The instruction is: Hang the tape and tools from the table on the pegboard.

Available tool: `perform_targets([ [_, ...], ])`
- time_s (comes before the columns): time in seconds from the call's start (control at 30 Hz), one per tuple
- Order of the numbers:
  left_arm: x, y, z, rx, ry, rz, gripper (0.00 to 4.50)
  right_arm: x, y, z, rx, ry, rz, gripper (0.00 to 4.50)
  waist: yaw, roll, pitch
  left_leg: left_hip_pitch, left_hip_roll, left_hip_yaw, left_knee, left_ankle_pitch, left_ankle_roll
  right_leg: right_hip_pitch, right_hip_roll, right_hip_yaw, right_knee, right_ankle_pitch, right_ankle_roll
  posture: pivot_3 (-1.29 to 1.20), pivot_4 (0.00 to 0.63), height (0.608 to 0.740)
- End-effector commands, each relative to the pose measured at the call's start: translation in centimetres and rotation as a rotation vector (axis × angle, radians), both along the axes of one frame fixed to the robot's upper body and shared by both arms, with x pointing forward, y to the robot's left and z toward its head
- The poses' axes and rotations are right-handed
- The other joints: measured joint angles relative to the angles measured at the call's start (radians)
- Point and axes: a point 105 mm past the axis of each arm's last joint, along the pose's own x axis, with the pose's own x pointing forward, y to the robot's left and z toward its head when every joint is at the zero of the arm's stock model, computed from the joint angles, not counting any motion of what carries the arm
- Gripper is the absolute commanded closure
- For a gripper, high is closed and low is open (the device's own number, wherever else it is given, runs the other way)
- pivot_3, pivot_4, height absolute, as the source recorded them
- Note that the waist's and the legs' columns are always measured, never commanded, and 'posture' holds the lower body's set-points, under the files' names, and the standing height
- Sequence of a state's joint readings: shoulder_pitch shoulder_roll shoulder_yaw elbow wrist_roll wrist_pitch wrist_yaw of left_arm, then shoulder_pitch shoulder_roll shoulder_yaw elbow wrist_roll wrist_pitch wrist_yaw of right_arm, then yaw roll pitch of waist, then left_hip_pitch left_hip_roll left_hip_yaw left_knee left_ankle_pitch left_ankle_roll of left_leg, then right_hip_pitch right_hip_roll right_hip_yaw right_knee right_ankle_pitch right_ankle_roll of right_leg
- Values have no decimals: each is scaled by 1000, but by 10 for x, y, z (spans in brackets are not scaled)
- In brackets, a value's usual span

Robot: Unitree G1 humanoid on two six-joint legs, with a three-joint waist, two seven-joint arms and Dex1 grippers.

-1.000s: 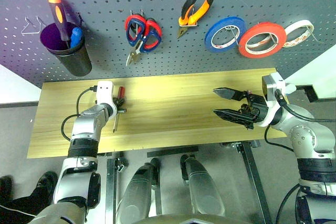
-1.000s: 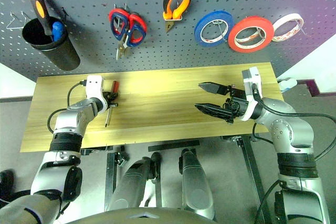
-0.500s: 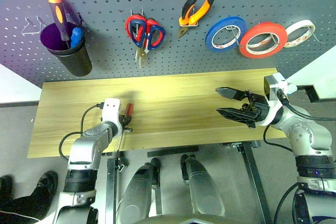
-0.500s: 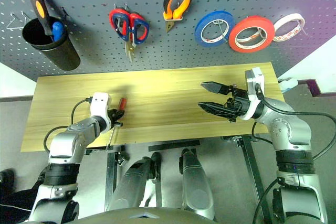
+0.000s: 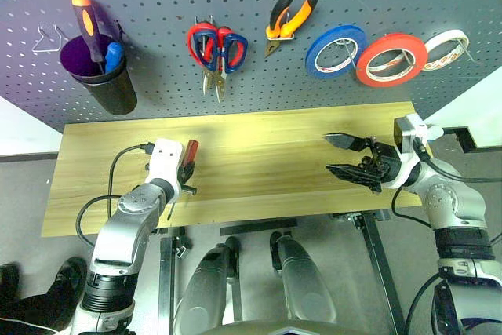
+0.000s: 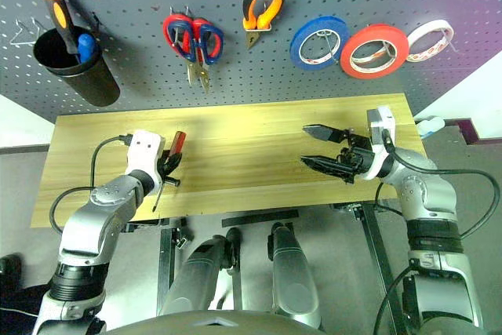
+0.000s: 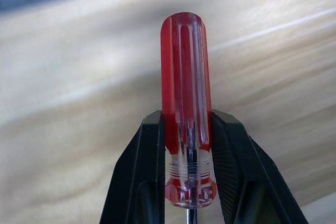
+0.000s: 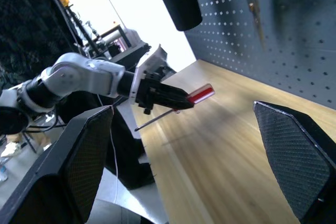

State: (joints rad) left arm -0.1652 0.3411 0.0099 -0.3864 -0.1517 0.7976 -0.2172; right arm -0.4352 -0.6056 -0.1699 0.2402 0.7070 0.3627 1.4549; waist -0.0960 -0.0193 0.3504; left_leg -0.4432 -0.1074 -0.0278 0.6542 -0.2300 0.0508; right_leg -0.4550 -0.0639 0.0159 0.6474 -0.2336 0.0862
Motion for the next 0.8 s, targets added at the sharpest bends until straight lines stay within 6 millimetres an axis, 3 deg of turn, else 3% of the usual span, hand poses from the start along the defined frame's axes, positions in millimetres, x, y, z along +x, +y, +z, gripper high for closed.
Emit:
perform_targets([
  [0.03,-3,-12,25,60,-142,-74,3638,1,-4,13,67,-49,10,0,0,0,-12,0,0,0,0,0,0,0,0,0,0,0,0,-216,224,740],
  [0.33,-4,-13,70,151,-381,-137,3638,1,1,11,79,-87,66,0,1,1,-71,0,0,0,-1,3,-5,0,0,0,0,0,0,-208,165,740],
  [0.8,-11,-18,166,291,-820,-167,3638,16,-3,13,56,-122,30,0,0,8,-119,1,0,0,6,1,-5,4,1,0,2,3,2,-201,120,740],
])
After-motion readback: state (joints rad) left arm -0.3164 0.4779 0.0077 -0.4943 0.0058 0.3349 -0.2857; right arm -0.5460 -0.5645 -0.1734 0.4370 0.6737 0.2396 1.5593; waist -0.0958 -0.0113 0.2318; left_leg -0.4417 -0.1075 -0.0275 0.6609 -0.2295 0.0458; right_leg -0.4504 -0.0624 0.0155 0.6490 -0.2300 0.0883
